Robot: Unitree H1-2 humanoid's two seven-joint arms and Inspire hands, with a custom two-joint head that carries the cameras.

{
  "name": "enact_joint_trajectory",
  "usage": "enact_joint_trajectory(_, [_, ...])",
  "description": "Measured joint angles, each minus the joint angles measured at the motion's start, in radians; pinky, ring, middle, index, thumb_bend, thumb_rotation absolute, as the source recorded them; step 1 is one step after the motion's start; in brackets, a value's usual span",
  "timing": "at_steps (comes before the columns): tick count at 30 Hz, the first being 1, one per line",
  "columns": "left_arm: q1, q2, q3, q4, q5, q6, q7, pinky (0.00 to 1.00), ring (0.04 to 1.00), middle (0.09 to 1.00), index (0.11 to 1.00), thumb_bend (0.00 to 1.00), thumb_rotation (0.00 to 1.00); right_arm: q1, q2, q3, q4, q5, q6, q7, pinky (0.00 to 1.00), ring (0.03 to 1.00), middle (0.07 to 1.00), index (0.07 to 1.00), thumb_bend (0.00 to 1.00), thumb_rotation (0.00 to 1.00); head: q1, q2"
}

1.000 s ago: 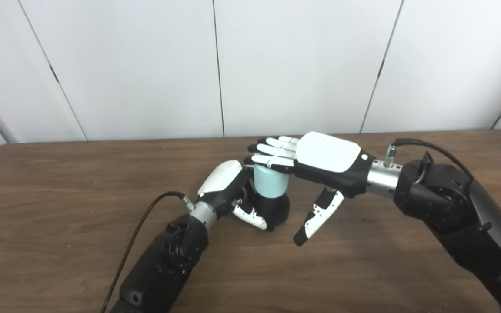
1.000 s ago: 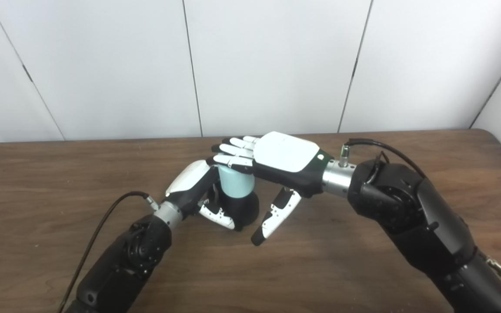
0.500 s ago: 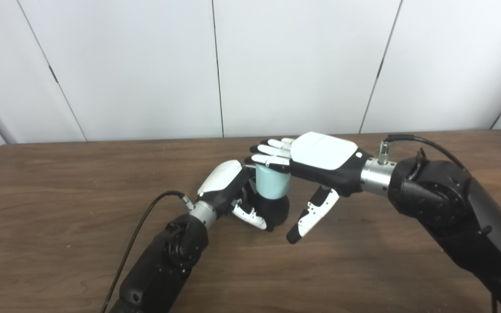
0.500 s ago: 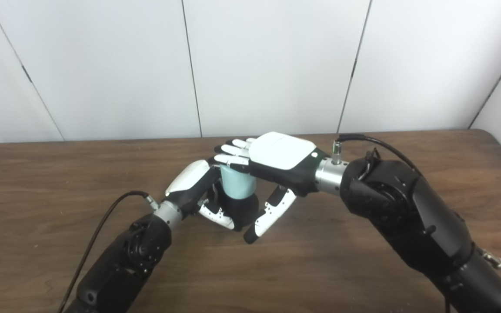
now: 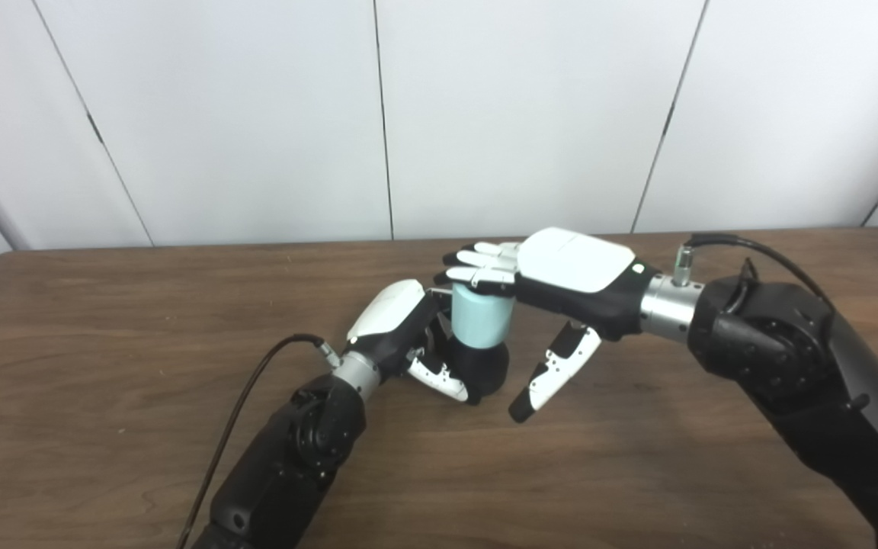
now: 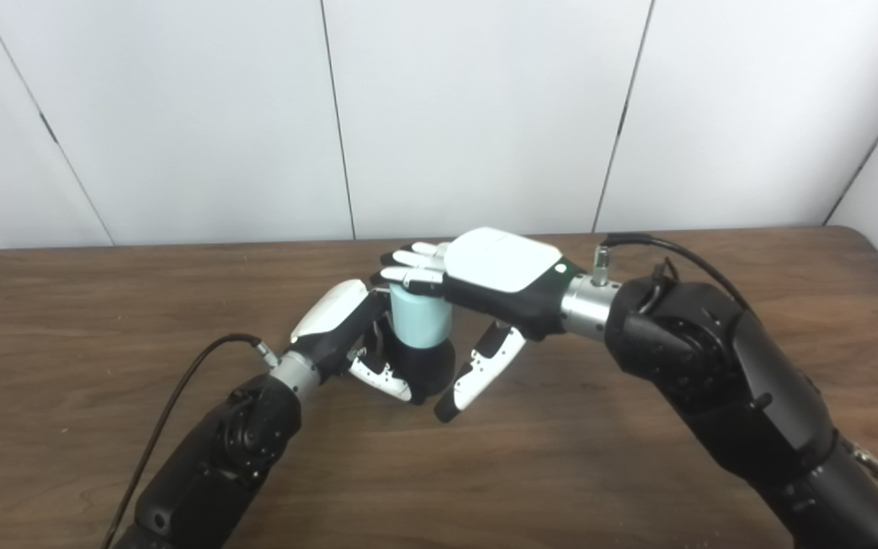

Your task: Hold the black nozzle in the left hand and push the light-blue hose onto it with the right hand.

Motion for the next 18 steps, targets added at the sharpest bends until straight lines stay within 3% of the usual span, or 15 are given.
enact_joint_trajectory(3, [-0.001,0.0,0.004,0.009,-0.001,-0.004,0.006,0.31,0.396,0.47,0.491,0.53,0.0,0.034,0.052,-0.047,0.007,-0.028,-0.017,-0.094,0.76,0.902,0.972,0.944,0.66,0.31,-0.002,-0.005])
enact_joint_trajectory(6, [-0.004,0.0,0.007,0.015,-0.001,-0.003,0.01,0.31,0.393,0.475,0.488,0.53,0.0,0.049,0.104,-0.078,0.013,-0.065,0.014,-0.138,0.77,0.914,0.977,0.975,0.68,0.23,-0.002,-0.006])
enact_joint_trajectory(9, [-0.005,0.0,0.008,0.015,-0.001,-0.002,0.01,0.3,0.393,0.421,0.512,0.52,0.0,0.051,0.128,-0.105,0.012,-0.078,0.074,-0.137,0.76,0.92,0.981,0.996,0.71,0.21,0.0,-0.006])
enact_joint_trajectory(12, [-0.005,0.0,0.008,0.015,-0.001,-0.002,0.01,0.3,0.384,0.47,0.49,0.53,0.0,0.054,0.129,-0.131,0.012,-0.08,0.118,-0.138,0.76,0.922,0.985,1.0,0.76,0.22,0.0,-0.006])
enact_joint_trajectory(18, [-0.005,0.002,0.009,0.015,-0.001,0.0,0.01,0.31,0.401,0.414,0.518,0.52,0.0,0.083,0.142,-0.161,0.012,-0.076,0.145,-0.171,0.71,0.911,0.999,1.0,0.81,0.2,-0.002,-0.005])
